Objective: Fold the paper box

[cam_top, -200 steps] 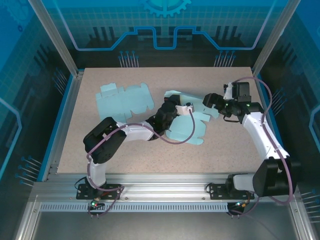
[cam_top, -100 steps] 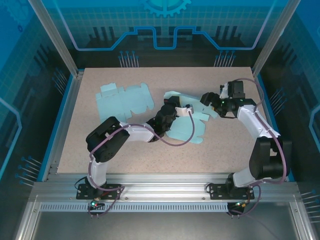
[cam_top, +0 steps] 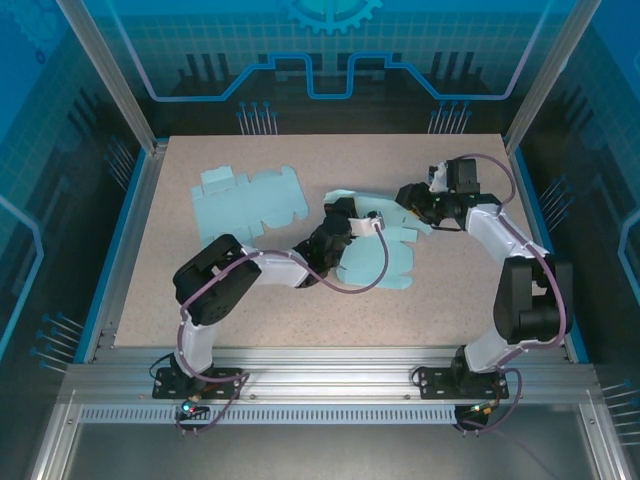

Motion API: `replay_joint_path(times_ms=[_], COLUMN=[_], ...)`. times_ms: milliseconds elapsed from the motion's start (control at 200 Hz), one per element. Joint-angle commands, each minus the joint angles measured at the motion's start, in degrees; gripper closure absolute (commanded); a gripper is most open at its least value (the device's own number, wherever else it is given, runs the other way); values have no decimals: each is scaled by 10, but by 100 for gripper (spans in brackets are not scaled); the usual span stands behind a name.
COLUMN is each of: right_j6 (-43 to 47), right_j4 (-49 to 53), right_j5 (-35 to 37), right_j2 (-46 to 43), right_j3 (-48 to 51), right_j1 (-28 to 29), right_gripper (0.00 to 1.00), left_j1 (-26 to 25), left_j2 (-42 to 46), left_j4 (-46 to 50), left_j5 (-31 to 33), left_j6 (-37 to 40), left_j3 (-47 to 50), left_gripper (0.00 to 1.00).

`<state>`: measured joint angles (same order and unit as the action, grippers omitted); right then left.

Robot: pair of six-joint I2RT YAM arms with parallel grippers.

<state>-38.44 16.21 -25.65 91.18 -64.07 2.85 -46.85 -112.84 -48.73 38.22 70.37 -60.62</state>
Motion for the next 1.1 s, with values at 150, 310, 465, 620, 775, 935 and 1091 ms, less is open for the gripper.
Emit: replay_joint_path(times_ms=[150, 310, 465, 620, 775, 935, 1091], right_j6=[38, 85, 99, 108, 111, 116, 126], right_j4=[3, 46, 68, 79, 48, 4, -4], right_j5=[-17, 35, 76, 87, 64, 47, 44], right_j2=[-40, -132, -233, -284, -261, -201, -129], right_j3=[-9, 43, 116, 176, 216, 215, 169], right_j1=[16, 13, 4, -17, -23, -22, -22], right_gripper=[45, 37, 35, 41, 50, 52, 49], left_j1=[-29, -37, -38, -39, -30, -14, -6], left_j2=[38, 12, 2, 35, 78, 121, 138], left_j4=[-44, -112, -154, -92, 16, 140, 162], left_j5=[70, 117, 136, 109, 77, 27, 2], left_j6=[-62, -27, -26, -92, -174, -271, -299], left_j3=[35, 46, 62, 79, 82, 82, 92], left_gripper=[100, 100, 100, 100, 100, 100, 100])
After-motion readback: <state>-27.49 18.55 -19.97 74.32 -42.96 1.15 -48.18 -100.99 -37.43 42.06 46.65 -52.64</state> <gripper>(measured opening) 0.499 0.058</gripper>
